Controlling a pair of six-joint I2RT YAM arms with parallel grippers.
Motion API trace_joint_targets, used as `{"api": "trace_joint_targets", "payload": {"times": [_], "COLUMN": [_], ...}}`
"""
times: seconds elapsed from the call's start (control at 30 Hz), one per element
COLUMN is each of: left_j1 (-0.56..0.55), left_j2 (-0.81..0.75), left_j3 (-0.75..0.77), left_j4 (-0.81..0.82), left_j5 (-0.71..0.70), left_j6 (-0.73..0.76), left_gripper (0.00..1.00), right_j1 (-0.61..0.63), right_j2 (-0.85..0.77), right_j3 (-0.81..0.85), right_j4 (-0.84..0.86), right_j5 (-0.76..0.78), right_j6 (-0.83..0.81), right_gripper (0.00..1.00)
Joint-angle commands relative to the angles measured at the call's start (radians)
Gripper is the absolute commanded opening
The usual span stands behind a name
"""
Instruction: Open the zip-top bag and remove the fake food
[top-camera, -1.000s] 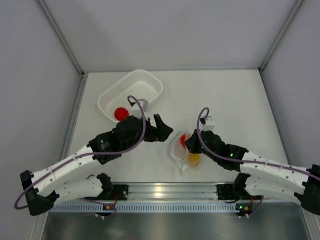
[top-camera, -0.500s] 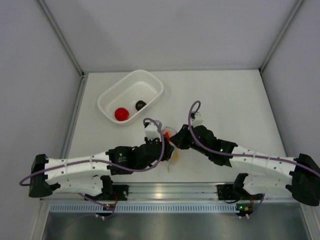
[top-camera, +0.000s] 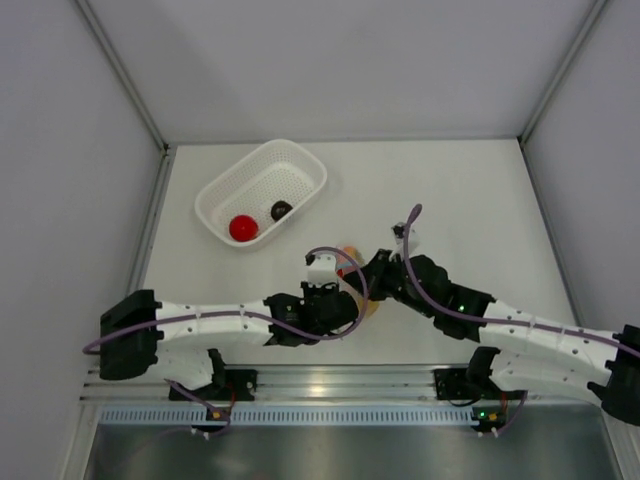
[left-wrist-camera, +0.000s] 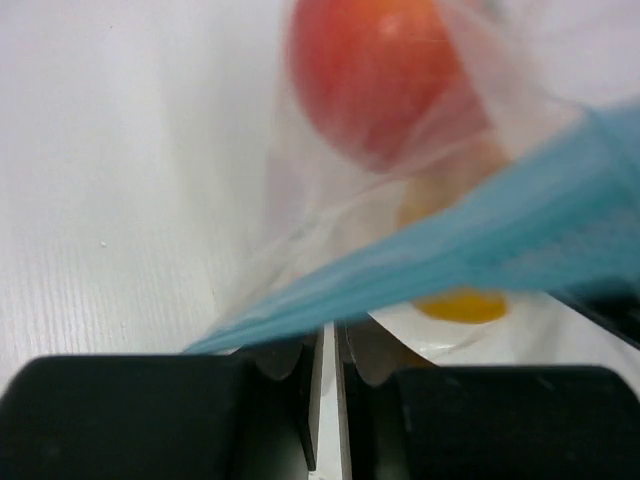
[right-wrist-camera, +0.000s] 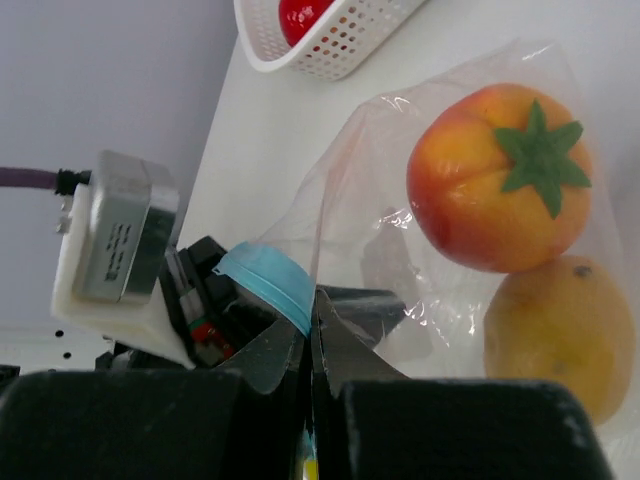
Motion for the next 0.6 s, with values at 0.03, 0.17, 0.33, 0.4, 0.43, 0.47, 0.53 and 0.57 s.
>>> {"api": "trace_joint_targets", "payload": {"times": [0.03,0.17,0.33,0.4,0.43,0.47,0.53,0.57], "left_j1": [0.028,0.034,0.060,0.086,0.094,0.100,0.106,0.111], "left_j2": [0.110,0.207,0.264,0.274,0.278,0.284,0.288,0.285], "left_j3": [0.070,0.144,0.153,0.146,0.143,0.144,0.152,0.152], "left_j4": [0.007,0.006,0.001,-0.011,-0.019,-0.057,-0.106,-0.124], "left_j5": [-0.019,-0.014,-0.010,-0.011,-0.025,-0.073,-0.111,-0.123], "left_j6": [-0.027,-0.018,-0.046,-0.056,-0.062,-0.075,-0.114,-0.127], "left_gripper": [0.11,0.03,0.00,0.00,0.00,0.00,0.00,0.00], "right_j1": [-0.014,-0.027,-0.037,-0.039,-0.039,-0.037,-0.037,-0.037], "right_j2": [-0.109,-0.185,-0.227,-0.213,-0.190,-0.174,-0.111,-0.091], "right_j3": [-0.060,-0.108,-0.105,-0.071,-0.053,-0.016,0.021,0.059], "right_j4": [-0.049,-0.133,-0.224,-0.300,-0.337,-0.371,-0.458,-0.492], "right_j5": [0.041,0.070,0.120,0.156,0.171,0.192,0.203,0.225], "right_j6": [-0.009,-0.013,-0.047,-0.072,-0.102,-0.115,-0.153,-0.161], "right_gripper": [0.00,0.00,0.00,0.00,0.00,0.00,0.00,0.00]}}
